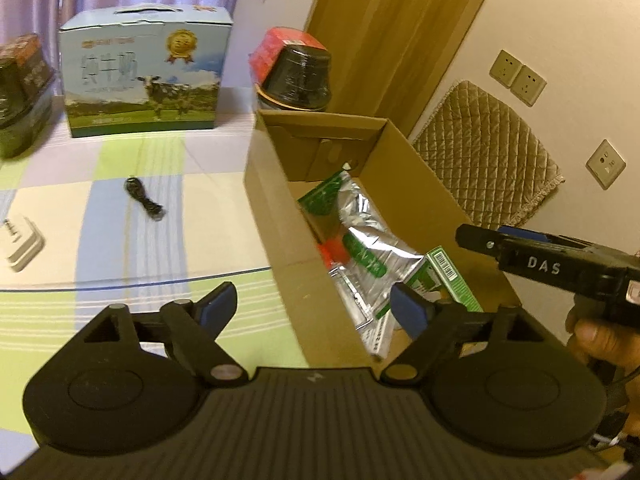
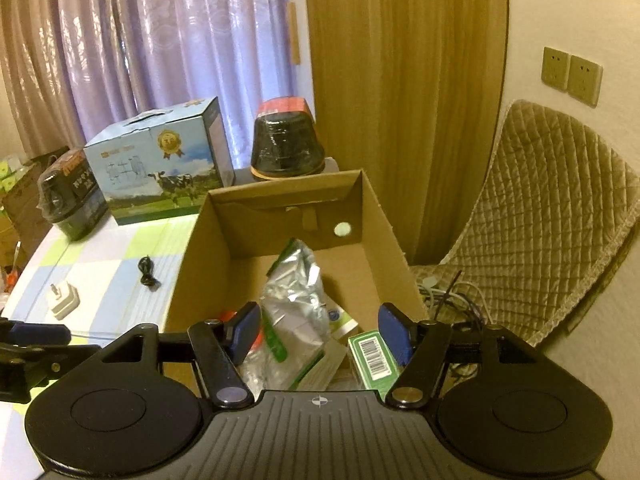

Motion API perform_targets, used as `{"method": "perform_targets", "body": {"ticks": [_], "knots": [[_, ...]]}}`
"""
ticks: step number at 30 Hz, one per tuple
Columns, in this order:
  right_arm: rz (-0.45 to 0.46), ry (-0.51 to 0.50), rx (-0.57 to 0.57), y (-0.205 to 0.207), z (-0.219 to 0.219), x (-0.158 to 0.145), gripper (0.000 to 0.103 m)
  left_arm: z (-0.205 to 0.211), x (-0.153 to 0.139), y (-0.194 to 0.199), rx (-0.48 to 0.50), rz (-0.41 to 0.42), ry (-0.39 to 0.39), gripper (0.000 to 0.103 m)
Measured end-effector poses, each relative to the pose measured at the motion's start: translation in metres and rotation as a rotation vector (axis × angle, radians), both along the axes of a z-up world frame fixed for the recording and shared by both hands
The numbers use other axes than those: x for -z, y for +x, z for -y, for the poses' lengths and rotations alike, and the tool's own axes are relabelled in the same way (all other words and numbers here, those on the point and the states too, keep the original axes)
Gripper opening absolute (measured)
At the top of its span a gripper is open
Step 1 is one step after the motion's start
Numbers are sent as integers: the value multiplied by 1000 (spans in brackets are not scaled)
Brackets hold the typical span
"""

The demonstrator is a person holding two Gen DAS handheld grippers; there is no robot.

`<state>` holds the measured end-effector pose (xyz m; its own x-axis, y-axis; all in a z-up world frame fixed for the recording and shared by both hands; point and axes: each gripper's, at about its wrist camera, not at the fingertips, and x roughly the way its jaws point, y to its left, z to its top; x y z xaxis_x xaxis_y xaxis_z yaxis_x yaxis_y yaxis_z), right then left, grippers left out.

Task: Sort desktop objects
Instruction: 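Lower the foil bag with the left gripper while the right gripper lowers the green box, open both, then withdraw both open tools from the box back over the table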

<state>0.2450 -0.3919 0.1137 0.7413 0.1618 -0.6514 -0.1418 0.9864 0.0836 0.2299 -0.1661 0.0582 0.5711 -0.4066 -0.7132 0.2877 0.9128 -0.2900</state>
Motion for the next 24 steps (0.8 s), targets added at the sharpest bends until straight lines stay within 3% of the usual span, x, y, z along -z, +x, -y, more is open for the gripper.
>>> {"method": "perform_targets", "body": {"ticks": [4,7,12,24], "knots": [[-2,-4,-8,-13,-8,-4,71,-18,-3,-16,-26,10,8,87],[-7,-8,-14,-23,-15,-6,76,-31,-5,-29,-42,26,23,100],[9,-18,-21,-45,-29,-12,101,-49,-9,-47,-52,36,58,102],[-19,23,-85,-90,-66,-8,101,-109,0,-102,-102,58,158,102]]}}
